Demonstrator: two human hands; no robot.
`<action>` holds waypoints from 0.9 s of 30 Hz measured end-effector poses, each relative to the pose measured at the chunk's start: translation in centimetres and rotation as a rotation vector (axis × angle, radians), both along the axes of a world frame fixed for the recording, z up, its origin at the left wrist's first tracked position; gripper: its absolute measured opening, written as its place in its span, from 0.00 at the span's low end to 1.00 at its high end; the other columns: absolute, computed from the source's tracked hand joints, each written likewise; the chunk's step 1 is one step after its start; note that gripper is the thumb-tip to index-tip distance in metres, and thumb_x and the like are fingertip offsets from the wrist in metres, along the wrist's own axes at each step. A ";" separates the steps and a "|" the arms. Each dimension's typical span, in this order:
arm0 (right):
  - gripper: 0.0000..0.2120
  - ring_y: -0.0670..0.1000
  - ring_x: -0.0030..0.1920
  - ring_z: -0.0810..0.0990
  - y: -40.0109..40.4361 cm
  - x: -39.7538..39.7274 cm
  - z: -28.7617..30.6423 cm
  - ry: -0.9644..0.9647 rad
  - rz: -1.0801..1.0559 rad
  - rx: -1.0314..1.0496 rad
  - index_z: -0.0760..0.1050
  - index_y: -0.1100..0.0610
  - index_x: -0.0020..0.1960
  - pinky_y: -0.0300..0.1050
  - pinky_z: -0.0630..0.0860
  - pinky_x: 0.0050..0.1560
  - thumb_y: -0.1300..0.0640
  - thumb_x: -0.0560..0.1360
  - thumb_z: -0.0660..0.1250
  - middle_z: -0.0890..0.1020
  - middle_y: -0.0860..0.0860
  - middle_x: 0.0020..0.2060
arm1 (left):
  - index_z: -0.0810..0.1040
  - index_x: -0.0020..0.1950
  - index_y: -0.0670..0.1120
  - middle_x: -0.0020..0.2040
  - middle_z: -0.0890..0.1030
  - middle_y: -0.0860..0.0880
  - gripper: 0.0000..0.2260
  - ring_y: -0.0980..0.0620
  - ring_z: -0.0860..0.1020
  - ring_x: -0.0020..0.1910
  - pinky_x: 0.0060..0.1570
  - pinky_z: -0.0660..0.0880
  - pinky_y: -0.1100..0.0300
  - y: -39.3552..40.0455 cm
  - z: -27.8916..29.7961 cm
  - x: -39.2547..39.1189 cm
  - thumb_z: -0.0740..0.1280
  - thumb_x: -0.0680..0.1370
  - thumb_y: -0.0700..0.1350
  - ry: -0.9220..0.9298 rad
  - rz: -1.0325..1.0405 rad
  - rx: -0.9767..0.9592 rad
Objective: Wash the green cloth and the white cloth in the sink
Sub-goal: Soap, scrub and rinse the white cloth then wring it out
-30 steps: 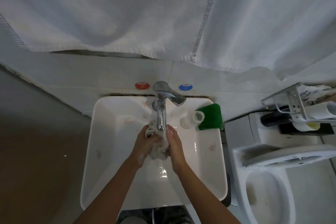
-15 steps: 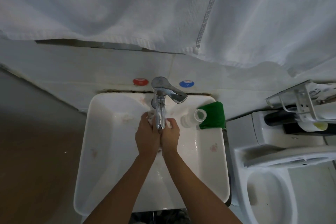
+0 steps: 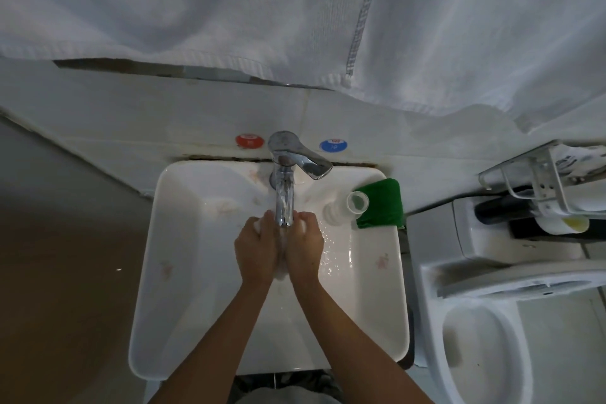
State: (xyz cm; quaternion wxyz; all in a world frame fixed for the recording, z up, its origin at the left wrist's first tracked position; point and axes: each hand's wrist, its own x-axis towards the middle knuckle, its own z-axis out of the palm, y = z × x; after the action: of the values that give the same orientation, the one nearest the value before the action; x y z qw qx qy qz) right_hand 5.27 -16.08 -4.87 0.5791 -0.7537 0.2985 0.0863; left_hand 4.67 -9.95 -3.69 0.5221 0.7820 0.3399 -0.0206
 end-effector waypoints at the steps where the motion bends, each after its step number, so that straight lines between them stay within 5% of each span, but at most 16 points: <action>1: 0.09 0.44 0.44 0.76 0.2 -0.2 0.0 -0.030 0.039 0.021 0.72 0.48 0.50 0.40 0.73 0.48 0.45 0.75 0.58 0.77 0.43 0.41 | 0.76 0.48 0.41 0.42 0.79 0.44 0.11 0.44 0.79 0.42 0.43 0.73 0.58 0.2 -0.1 -0.2 0.61 0.81 0.48 -0.020 -0.002 -0.043; 4: 0.16 0.48 0.50 0.79 0.9 -0.3 -0.3 -0.100 0.130 0.090 0.74 0.45 0.55 0.46 0.77 0.51 0.46 0.68 0.65 0.80 0.47 0.48 | 0.73 0.61 0.43 0.51 0.79 0.48 0.10 0.47 0.80 0.50 0.44 0.75 0.62 0.6 0.5 -0.4 0.63 0.80 0.43 -0.111 -0.052 -0.233; 8: 0.07 0.47 0.46 0.82 1.3 -0.9 0.1 -0.089 0.103 0.201 0.75 0.44 0.54 0.41 0.78 0.45 0.53 0.78 0.62 0.82 0.45 0.44 | 0.73 0.66 0.50 0.57 0.80 0.52 0.16 0.54 0.79 0.55 0.55 0.77 0.55 0.7 0.8 -0.6 0.64 0.79 0.43 -0.169 -0.082 -0.437; 10: 0.06 0.49 0.43 0.81 1.5 -0.9 0.4 -0.049 0.062 0.163 0.75 0.51 0.52 0.42 0.76 0.42 0.53 0.80 0.60 0.81 0.45 0.40 | 0.73 0.65 0.53 0.58 0.79 0.53 0.19 0.53 0.78 0.56 0.57 0.76 0.52 0.7 0.6 -0.7 0.61 0.76 0.57 -0.121 -0.091 -0.285; 12: 0.12 0.50 0.40 0.80 1.8 -0.9 0.4 -0.047 0.059 0.123 0.76 0.56 0.48 0.49 0.76 0.41 0.48 0.77 0.60 0.81 0.47 0.37 | 0.73 0.62 0.51 0.55 0.79 0.50 0.20 0.51 0.78 0.52 0.55 0.75 0.50 0.9 0.8 -0.7 0.58 0.75 0.60 -0.070 -0.076 -0.122; 17: 0.18 0.52 0.33 0.75 1.1 -0.8 0.4 -0.082 0.153 -0.087 0.73 0.62 0.37 0.50 0.71 0.36 0.49 0.75 0.57 0.78 0.54 0.33 | 0.75 0.45 0.43 0.40 0.77 0.48 0.13 0.49 0.75 0.38 0.40 0.68 0.59 0.3 1.3 0.1 0.60 0.81 0.51 -0.006 -0.119 0.017; 21: 0.18 0.49 0.30 0.70 0.4 -0.9 0.2 -0.087 0.043 -0.046 0.73 0.66 0.34 0.45 0.67 0.32 0.51 0.70 0.57 0.76 0.56 0.28 | 0.74 0.36 0.44 0.33 0.77 0.47 0.13 0.49 0.75 0.33 0.36 0.71 0.60 -0.2 0.8 0.1 0.61 0.80 0.45 -0.072 -0.072 -0.020; 27: 0.08 0.48 0.36 0.77 0.6 -0.7 0.6 -0.116 -0.058 0.079 0.74 0.52 0.40 0.48 0.76 0.40 0.51 0.70 0.58 0.79 0.49 0.34 | 0.72 0.51 0.44 0.42 0.78 0.47 0.09 0.44 0.78 0.44 0.45 0.72 0.55 -0.1 0.6 0.4 0.60 0.80 0.49 0.006 -0.085 -0.114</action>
State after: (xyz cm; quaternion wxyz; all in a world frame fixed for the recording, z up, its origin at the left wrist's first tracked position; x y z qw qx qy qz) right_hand 4.61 -15.47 -4.31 0.6271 -0.7250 0.2826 0.0374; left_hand 5.09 -10.05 -3.05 0.5634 0.7647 0.3062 -0.0641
